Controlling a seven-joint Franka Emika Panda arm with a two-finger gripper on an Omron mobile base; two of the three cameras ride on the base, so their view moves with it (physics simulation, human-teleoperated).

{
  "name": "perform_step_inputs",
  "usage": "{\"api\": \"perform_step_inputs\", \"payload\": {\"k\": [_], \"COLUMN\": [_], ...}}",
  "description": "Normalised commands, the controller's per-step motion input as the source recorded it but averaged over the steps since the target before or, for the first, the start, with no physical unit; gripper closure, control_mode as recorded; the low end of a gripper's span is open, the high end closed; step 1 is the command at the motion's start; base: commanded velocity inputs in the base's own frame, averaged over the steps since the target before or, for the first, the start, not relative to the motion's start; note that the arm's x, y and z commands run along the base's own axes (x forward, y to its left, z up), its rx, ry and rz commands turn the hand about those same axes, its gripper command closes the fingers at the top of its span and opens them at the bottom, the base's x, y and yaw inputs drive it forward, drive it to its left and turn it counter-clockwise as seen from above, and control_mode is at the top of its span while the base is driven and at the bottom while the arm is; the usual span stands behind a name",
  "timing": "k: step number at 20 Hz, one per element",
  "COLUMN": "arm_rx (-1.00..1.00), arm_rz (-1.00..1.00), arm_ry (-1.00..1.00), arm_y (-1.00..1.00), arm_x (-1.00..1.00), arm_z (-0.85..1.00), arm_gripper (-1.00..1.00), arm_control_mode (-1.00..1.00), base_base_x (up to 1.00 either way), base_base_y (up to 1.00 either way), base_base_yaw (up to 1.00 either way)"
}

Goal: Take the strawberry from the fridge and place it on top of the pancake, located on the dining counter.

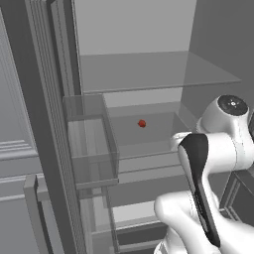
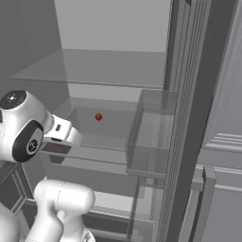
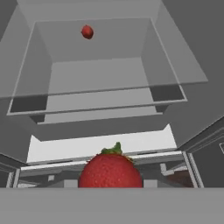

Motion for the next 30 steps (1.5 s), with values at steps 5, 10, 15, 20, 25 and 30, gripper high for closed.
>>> {"api": "perform_step_inputs", "payload": {"k": [5, 10, 15, 20, 25, 30], "arm_rx": [0.02, 0.0, 0.0, 0.0, 0.0, 0.0], "arm_rz": [0.0, 0.0, 0.0, 0.0, 0.0, 0.0], "arm_ry": [-0.01, 0.0, 0.0, 0.0, 0.0, 0.0], "arm_y": [0.0, 0.0, 0.0, 0.0, 0.0, 0.0], "arm_x": [-0.5, -0.2, 0.0, 0.0, -0.12, 0.0], "arm_z": [-0.05, -0.03, -0.01, 0.0, 0.0, 0.0], "arm_gripper": [1.0, 1.0, 1.0, 1.0, 1.0, 1.0], "arm_control_mode": [-1.0, -1.0, -1.0, -1.0, 1.0, 1.0], "base_base_x": [0.0, 0.0, 0.0, 0.0, -0.31, -0.91], "base_base_y": [0.0, 0.0, 0.0, 0.0, 0.0, 0.0], "base_base_yaw": [0.0, 0.0, 0.0, 0.0, 0.0, 0.0]}}
